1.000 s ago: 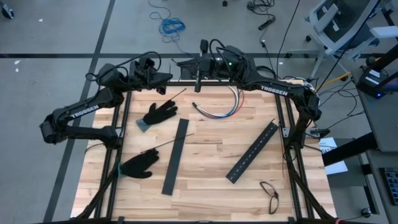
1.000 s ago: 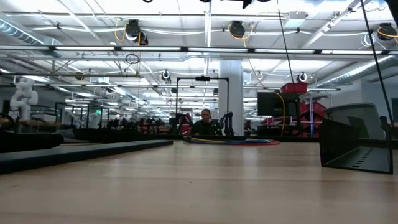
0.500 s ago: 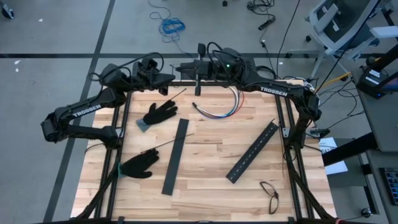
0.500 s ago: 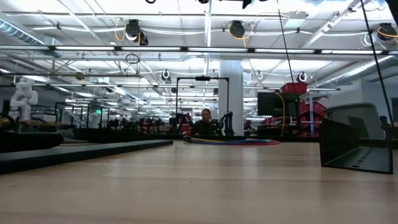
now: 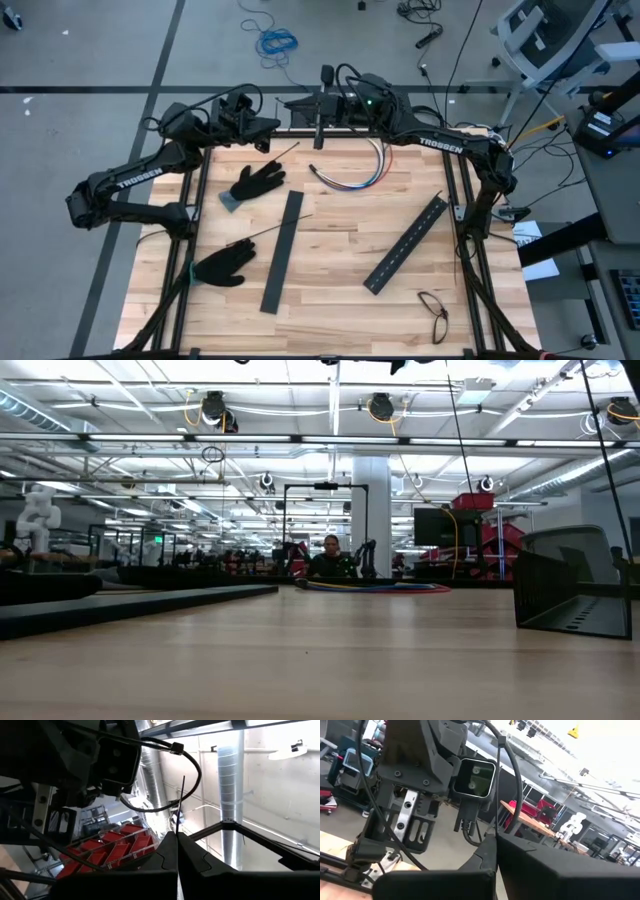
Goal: Ziptie cables
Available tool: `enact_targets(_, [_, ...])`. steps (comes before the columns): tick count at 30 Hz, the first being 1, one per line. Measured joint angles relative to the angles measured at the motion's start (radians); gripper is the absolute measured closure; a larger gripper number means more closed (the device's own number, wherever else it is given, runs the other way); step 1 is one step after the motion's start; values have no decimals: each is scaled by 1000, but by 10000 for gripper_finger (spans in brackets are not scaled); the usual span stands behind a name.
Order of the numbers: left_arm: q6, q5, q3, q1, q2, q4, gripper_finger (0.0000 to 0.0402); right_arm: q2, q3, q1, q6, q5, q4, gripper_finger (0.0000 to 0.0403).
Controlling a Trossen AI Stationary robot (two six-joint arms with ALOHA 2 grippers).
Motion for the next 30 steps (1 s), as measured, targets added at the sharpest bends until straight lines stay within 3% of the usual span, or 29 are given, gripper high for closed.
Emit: enact_targets(30, [-9, 11, 0, 44, 0, 2, 401, 0, 0, -1, 8, -9, -9, 403])
